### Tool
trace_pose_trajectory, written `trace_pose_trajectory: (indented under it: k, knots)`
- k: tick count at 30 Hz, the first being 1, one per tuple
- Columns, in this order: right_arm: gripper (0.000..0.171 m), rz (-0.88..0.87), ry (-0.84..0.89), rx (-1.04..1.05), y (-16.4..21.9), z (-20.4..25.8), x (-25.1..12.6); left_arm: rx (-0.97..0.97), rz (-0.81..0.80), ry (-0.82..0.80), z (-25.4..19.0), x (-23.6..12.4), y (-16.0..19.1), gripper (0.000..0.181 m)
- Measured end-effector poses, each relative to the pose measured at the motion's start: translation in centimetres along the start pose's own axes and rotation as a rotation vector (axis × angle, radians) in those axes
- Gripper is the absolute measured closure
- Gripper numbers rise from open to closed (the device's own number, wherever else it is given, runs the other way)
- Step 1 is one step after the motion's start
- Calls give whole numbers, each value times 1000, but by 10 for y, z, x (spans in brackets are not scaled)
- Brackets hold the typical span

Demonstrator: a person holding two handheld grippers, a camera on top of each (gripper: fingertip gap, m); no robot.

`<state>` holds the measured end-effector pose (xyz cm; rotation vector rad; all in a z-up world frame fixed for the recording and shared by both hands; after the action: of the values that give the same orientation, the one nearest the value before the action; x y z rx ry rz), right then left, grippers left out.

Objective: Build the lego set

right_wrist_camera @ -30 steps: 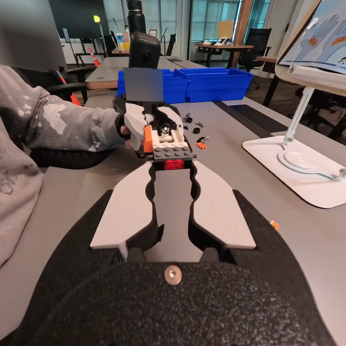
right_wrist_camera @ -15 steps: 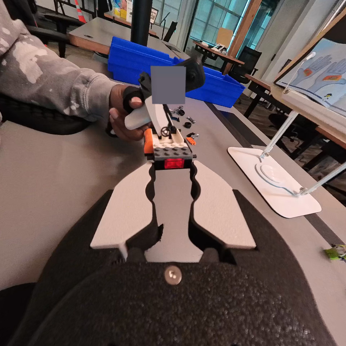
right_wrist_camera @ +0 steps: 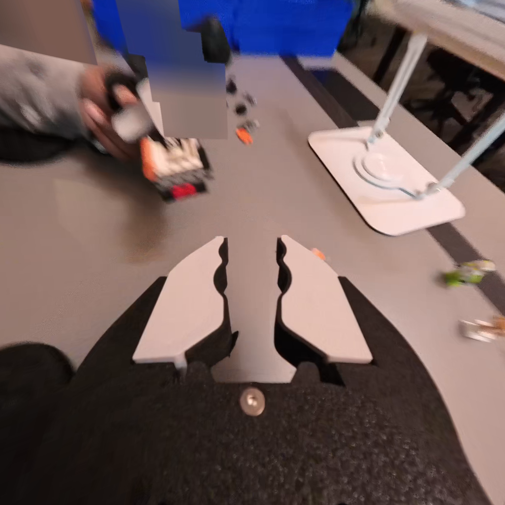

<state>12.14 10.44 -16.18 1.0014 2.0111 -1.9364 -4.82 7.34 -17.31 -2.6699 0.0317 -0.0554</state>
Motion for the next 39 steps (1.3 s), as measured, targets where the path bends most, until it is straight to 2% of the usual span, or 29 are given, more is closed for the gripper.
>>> trace_pose_trajectory:
  k: [2,6,13,17,19,23,28,33,37,39]
  knots:
    - [137,192,10,-126,11,-28,12,11,7,-5,0,0,0,170]
    - [136,398,-134,-334,26,-56,47,41,7,-38,2,-3,-1,170]
    - [133,434,-395,-365,39,-67,72,79,23,-73,7,-4,0,170]
    - [132,406,-455,-348,40,-64,80,54,26,-67,12,-4,-1,170]
    - [137,407,-475,-325,40,-63,81,56,31,-72,13,-3,0,170]
    - [138,543,-445,-220,40,-62,74,63,22,-93,14,-4,-1,170]
    - [138,990,-284,-134,40,-49,51,73,14,-128,16,-3,-1,170]
    - [137,1275,-205,-86,31,-29,46,106,28,-150,13,0,1,170]
    - [137,1351,-221,-59,27,-20,63,150,43,-166,8,1,5,170]
    - [130,1355,-243,-23,27,-17,71,172,51,-180,7,1,5,170]
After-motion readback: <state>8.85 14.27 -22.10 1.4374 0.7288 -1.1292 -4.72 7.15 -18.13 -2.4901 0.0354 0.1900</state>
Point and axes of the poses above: each gripper's, where its closed fingertips meet, x out along the fingers, y out of its underside, z = x × y across the jaws, the point moved 4 cm from there along -x, back along the fingers, and after that the axes turned 5 degrees about z, right-handed, at the moved point
